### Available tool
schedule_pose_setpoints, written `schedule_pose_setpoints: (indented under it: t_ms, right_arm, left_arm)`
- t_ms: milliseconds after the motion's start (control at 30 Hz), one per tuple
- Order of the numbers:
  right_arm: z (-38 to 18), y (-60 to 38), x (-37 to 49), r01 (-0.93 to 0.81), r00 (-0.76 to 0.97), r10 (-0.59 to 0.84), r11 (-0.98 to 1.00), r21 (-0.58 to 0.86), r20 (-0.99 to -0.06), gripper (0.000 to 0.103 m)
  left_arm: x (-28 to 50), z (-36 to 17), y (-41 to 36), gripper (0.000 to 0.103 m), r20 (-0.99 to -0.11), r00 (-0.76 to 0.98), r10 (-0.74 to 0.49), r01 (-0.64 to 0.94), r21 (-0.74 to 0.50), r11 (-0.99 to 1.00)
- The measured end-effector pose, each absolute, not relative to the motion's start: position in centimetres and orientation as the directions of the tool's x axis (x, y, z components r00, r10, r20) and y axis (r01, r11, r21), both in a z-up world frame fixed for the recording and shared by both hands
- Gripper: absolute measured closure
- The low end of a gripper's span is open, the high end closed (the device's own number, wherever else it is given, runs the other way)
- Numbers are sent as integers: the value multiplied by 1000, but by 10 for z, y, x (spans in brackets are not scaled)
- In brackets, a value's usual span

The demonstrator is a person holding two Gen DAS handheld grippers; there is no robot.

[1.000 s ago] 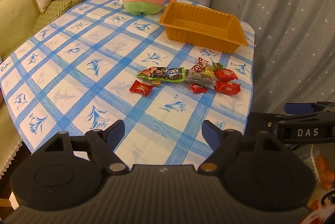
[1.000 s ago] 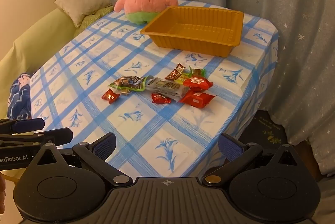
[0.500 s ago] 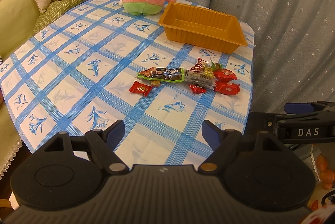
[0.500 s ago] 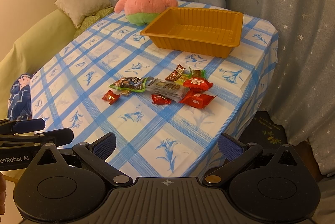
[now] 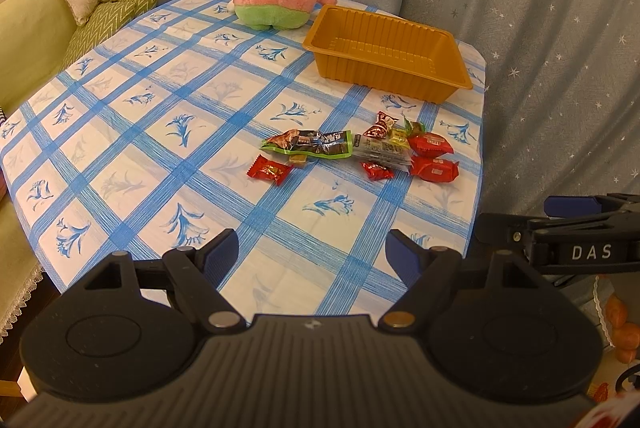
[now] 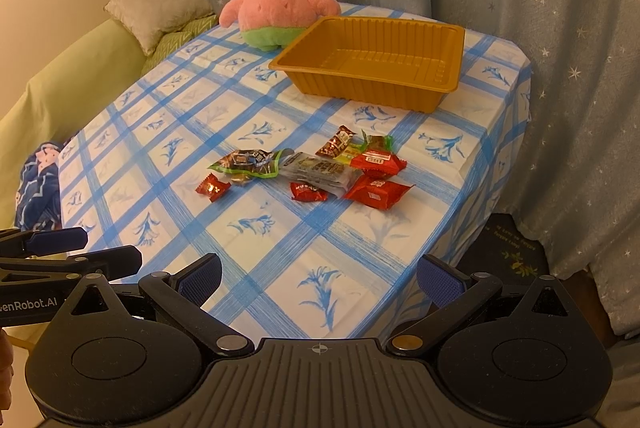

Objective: Organize snacks

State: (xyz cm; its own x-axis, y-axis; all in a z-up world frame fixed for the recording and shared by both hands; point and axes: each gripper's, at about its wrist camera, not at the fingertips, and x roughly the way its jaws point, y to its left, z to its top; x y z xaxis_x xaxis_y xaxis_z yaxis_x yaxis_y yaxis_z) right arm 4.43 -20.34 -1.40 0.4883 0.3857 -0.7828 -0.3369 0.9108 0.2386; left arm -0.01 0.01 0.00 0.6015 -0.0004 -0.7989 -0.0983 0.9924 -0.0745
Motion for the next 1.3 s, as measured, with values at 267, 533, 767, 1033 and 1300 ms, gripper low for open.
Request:
schedule_pose_setpoints:
  t_ms: [267,533,767,1033,1300]
  right_arm:
    - [-14,-203,45,-338,489,386,910,239,-782,0]
    - [-14,-202,46,-338,489,387,910,239,-782,0]
    - [-14,-202,47,-337,490,387,911,239,-782,0]
    - [-15,-202,47,-339,489,388,910,240,-781,0]
    - [-15,-203,49,-339,489,389,909,240,-781,0]
  left_arm:
    - [0,0,0,24,-799,602,-1,-98,-75,992]
    - [0,0,0,24,-798,602,-1,-98,-74,992]
    - [0,0,0,24,-798,602,0,-98,-74,992]
    - [0,0,0,24,-799,602,1,-99,-74,992]
    - [0,0,0,24,-799,602,0,-99,-74,992]
